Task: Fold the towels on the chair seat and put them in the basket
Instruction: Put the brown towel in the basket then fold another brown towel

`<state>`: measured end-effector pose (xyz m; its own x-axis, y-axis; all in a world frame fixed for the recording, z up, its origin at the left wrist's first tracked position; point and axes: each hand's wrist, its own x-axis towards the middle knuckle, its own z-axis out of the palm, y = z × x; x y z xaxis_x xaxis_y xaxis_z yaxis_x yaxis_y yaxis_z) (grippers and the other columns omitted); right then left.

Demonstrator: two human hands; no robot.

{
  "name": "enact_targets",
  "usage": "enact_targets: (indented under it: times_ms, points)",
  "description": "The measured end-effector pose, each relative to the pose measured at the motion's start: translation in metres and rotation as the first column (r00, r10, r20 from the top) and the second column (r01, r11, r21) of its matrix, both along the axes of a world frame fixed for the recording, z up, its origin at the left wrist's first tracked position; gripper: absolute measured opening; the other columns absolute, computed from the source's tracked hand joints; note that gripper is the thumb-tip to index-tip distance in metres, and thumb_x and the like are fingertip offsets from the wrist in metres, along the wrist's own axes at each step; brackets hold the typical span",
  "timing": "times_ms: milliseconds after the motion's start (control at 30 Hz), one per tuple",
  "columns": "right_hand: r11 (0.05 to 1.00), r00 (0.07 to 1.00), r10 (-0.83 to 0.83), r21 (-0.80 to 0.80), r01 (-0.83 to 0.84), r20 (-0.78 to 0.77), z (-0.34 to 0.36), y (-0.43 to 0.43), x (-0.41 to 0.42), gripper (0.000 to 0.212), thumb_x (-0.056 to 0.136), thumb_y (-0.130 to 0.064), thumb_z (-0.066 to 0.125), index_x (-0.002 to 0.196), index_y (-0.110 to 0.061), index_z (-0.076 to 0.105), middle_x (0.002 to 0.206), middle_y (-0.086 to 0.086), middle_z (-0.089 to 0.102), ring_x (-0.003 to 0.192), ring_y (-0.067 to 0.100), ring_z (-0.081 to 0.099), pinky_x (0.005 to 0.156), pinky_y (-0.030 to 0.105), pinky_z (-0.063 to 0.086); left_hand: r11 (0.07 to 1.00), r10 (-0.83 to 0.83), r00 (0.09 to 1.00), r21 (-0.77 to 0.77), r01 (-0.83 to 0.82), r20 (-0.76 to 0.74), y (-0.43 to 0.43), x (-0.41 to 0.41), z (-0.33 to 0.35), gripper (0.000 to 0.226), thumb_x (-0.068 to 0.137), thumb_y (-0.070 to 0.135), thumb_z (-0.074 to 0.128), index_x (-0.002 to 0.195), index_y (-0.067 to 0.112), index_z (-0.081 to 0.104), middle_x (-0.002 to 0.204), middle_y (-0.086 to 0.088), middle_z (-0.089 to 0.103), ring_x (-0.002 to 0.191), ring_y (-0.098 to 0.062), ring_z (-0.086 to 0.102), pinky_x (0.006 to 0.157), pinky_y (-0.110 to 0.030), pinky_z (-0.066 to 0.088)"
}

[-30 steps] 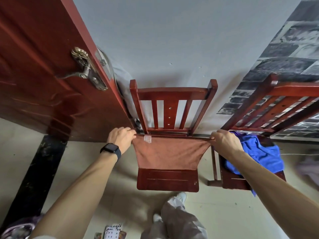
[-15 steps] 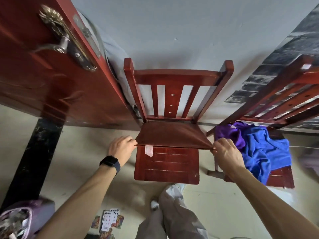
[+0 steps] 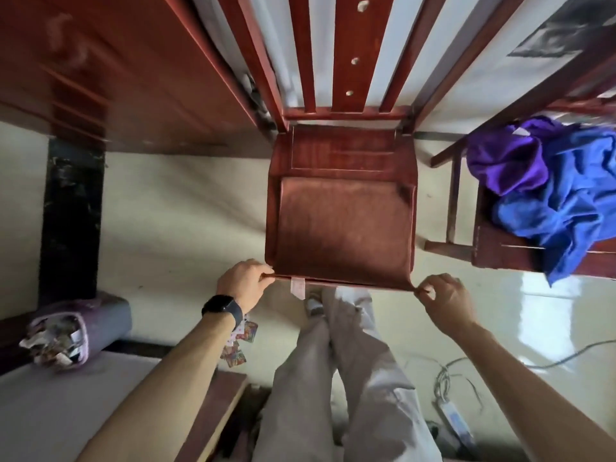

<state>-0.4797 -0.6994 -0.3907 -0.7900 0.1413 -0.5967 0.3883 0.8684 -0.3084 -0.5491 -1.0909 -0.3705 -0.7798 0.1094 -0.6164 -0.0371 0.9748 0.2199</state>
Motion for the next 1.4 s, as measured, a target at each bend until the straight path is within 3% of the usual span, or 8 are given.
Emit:
enact_targets:
  times_ms: [100,200,367,500,667,1033,1233,1400]
  points:
    - [0.943,0.95,-0.29,-0.133,0.304,0.113,0.007,-0.001,-0.034,0.007,0.084,-0.019,0.077,0.088,-0.017,0.072,0.089,0.0,0.066,0.086,0.018,0.058,0.077,0.028,0.042,0.933,0.305,0.942,0.156,-0.325,0.138,-0.007,-0.02,-0.008,0.016,0.083,0.034,0.075,0.096,0.024,0.076,0.096,0.004,0.075,0.089,-0.015,0.069,0.076,-0.024,0.051]
    - [0.79,0.842,-0.507,-0.293,0.539,0.182,0.012,0.005,-0.072,0.009,0.082,-0.019,0.079,0.089,-0.02,0.073,0.08,-0.003,0.069,0.068,0.011,0.057,0.062,0.02,0.043,0.726,0.522,0.799,0.336,-0.6,0.299,-0.009,-0.056,-0.018,0.013,0.081,0.027,0.079,0.093,0.022,0.076,0.091,0.004,0.076,0.089,-0.012,0.071,0.079,-0.023,0.05]
    - [0.663,0.756,-0.632,-0.386,0.642,0.172,-0.02,0.011,-0.126,0.015,0.076,-0.029,0.079,0.088,-0.028,0.071,0.092,0.0,0.073,0.09,0.023,0.072,0.088,0.045,0.057,0.512,0.663,0.667,0.444,-0.735,0.339,0.006,-0.116,-0.047,0.019,0.087,0.027,0.074,0.101,0.015,0.074,0.097,-0.001,0.071,0.086,-0.01,0.064,0.082,-0.024,0.048]
    - [0.671,0.743,-0.662,-0.365,0.645,0.096,-0.07,0.018,-0.152,0.017,0.066,-0.055,0.071,0.081,-0.051,0.065,0.092,-0.012,0.072,0.093,0.02,0.072,0.082,0.053,0.059,0.464,0.724,0.625,0.465,-0.754,0.291,0.021,-0.14,-0.088,0.011,0.088,0.03,0.072,0.09,0.02,0.07,0.09,-0.007,0.065,0.087,-0.019,0.062,0.082,-0.035,0.051]
    - [0.754,0.783,-0.622,-0.269,0.599,0.001,-0.09,0.008,-0.179,0.02,0.081,-0.052,0.064,0.096,-0.039,0.066,0.093,-0.014,0.072,0.09,0.018,0.07,0.081,0.049,0.059,0.526,0.762,0.63,0.426,-0.736,0.146,0.026,-0.153,-0.13,0.015,0.087,0.036,0.071,0.093,0.022,0.071,0.076,0.008,0.065,0.081,-0.016,0.064,0.087,-0.045,0.056]
    - [0.808,0.811,-0.582,-0.15,0.569,-0.055,-0.114,0.004,-0.191,0.025,0.098,-0.034,0.055,0.114,-0.019,0.067,0.106,0.004,0.072,0.098,0.027,0.067,0.093,0.034,0.05,0.649,0.729,0.684,0.344,-0.678,-0.029,0.04,-0.172,-0.147,0.008,0.089,0.034,0.067,0.095,0.03,0.07,0.084,0.008,0.069,0.085,-0.014,0.066,0.082,-0.028,0.053]
    - [0.828,0.823,-0.56,-0.102,0.551,-0.1,-0.123,0.001,-0.194,0.029,0.097,-0.036,0.053,0.113,-0.016,0.066,0.107,0.008,0.072,0.104,0.032,0.064,0.096,0.037,0.047,0.732,0.675,0.729,0.226,-0.643,-0.11,0.047,-0.177,-0.152,0.011,0.091,0.038,0.061,0.095,0.029,0.066,0.083,0.005,0.068,0.087,-0.022,0.066,0.075,-0.03,0.051]
    - [0.873,0.849,-0.481,-0.03,0.487,-0.22,-0.135,-0.006,-0.189,0.026,0.096,-0.03,0.053,0.112,-0.01,0.058,0.112,0.014,0.062,0.106,0.037,0.056,0.091,0.04,0.042,0.874,0.478,0.824,0.068,-0.481,-0.304,0.063,-0.164,-0.152,0.019,0.095,0.031,0.053,0.113,0.025,0.055,0.113,-0.004,0.061,0.101,-0.03,0.059,0.071,-0.039,0.049]
